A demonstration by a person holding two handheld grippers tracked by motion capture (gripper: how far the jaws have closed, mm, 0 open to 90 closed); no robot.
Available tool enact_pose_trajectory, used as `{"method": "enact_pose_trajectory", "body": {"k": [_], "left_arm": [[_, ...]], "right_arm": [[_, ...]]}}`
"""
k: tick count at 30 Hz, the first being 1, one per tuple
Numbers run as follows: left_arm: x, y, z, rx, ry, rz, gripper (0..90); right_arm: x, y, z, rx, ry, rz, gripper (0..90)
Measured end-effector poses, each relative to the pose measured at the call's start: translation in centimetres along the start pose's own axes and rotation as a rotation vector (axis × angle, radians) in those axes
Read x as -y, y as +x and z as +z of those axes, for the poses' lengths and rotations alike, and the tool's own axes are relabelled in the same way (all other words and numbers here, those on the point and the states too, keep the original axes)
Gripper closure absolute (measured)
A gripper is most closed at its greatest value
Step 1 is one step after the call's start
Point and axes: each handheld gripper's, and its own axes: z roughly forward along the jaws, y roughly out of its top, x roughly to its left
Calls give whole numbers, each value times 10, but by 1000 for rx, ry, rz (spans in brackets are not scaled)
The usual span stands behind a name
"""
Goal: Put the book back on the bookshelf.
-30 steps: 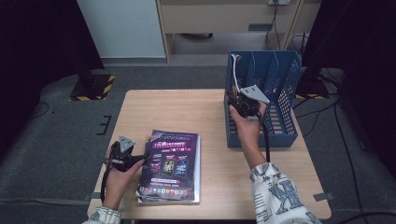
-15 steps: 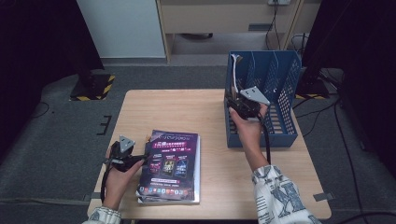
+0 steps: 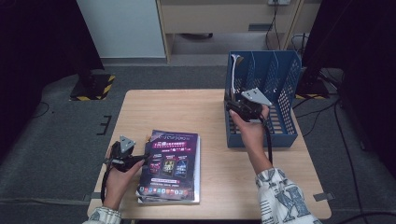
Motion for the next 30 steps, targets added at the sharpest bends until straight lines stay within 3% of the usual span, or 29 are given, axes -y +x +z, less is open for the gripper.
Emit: {"method": "enact_pose_trajectory", "body": {"k": [15,20,30], "left_arm": [[0,-1,0,1,2,2,94],[0,-1,0,2,0,1,94],[0,-2,0,10,-7,-2,90]], "right_arm": [[9,-1,-3,-20,24,10,236],[10,2,-2,-24,34,13,175],[14,8,-17,-83,55,-7,114]]}}
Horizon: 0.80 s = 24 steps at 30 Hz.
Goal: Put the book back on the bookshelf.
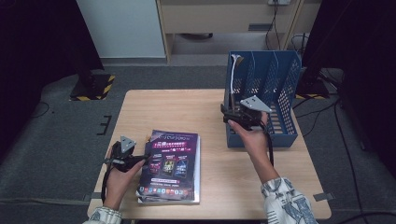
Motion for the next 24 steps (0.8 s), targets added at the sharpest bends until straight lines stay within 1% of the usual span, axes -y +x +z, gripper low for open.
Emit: {"method": "enact_pose_trajectory", "body": {"k": [3,4,6,8,9,10,12,14,16,18,21,22,24], "left_arm": [[0,0,0,4,-5,-2,87],[0,0,0,5,-4,-3,87],[0,0,0,8,2,3,83],[0,0,0,6,-5,1,81],[0,0,0,7,-5,1,80],[0,-1,1,7,-4,3,77],[0,-1,1,9,-3,8,73],[0,-1,0,12,-3,11,71],[0,-2,0,16,-10,6,67],[0,-2,0,20,-10,8,67],[-1,-2,0,31,-16,9,67],[-1,-2,0,37,-18,6,67],[-1,-2,1,42,-14,8,67]], "right_arm": [[5,4,-8,-19,17,-59,95],[7,5,-11,-29,21,-62,91],[11,6,-17,-47,17,-49,90],[13,6,-23,-66,22,-44,87],[14,6,-26,-80,24,-47,84],[15,6,-30,-107,32,-41,68],[17,7,-34,-126,37,-45,59],[21,9,-40,-139,43,-63,55],[25,10,-46,-157,40,-55,53],[28,10,-51,-161,47,-56,52],[35,9,-59,-173,47,-79,53],[37,8,-60,-168,54,-89,56],[42,7,-64,-168,64,-88,74]]}}
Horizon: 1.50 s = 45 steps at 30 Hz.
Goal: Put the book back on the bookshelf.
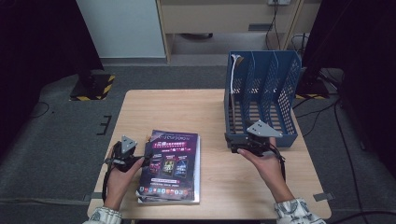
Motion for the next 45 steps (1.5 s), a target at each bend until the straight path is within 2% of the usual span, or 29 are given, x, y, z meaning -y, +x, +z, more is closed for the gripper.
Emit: {"method": "enact_pose_trajectory", "body": {"k": [9,14,20,27,34,38,41,43,45], "left_arm": [[0,0,1,6,14,5,67],[1,-1,2,16,2,-7,69],[1,-3,2,25,3,5,80],[1,-3,2,18,9,12,88],[1,-9,4,48,28,21,117],[1,-10,4,61,36,26,137],[1,-11,4,66,39,20,152],[1,-11,3,77,36,11,166],[1,-11,3,80,40,15,177]], "right_arm": [[13,10,-5,-75,20,14,98],[14,19,-2,-88,27,-8,110],[17,37,6,-121,52,-38,120],[27,61,22,-177,114,-80,116],[38,81,49,-206,183,-98,116],[40,87,63,-220,199,-85,119],[40,89,74,-190,192,-91,147],[38,89,83,-188,198,-91,146],[36,89,90,-191,199,-69,145]]}}
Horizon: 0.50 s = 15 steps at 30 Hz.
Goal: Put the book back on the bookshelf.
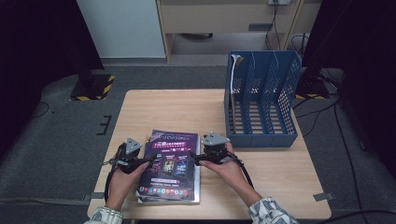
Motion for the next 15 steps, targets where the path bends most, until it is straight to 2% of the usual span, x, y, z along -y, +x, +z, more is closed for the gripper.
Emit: {"method": "enact_pose_trajectory", "body": {"k": [4,7,10,15], "left_arm": [[-1,-3,0,20,-9,2,210],[-2,-5,0,31,-4,15,212],[-3,-5,0,30,-13,16,216],[-3,-6,0,40,-12,20,265]], "right_arm": [[1,-1,-5,-1,-7,8,147],[2,-4,-11,-7,-23,32,146],[3,-5,-15,-10,-22,45,142],[8,-2,-15,-25,-1,31,202]]}}
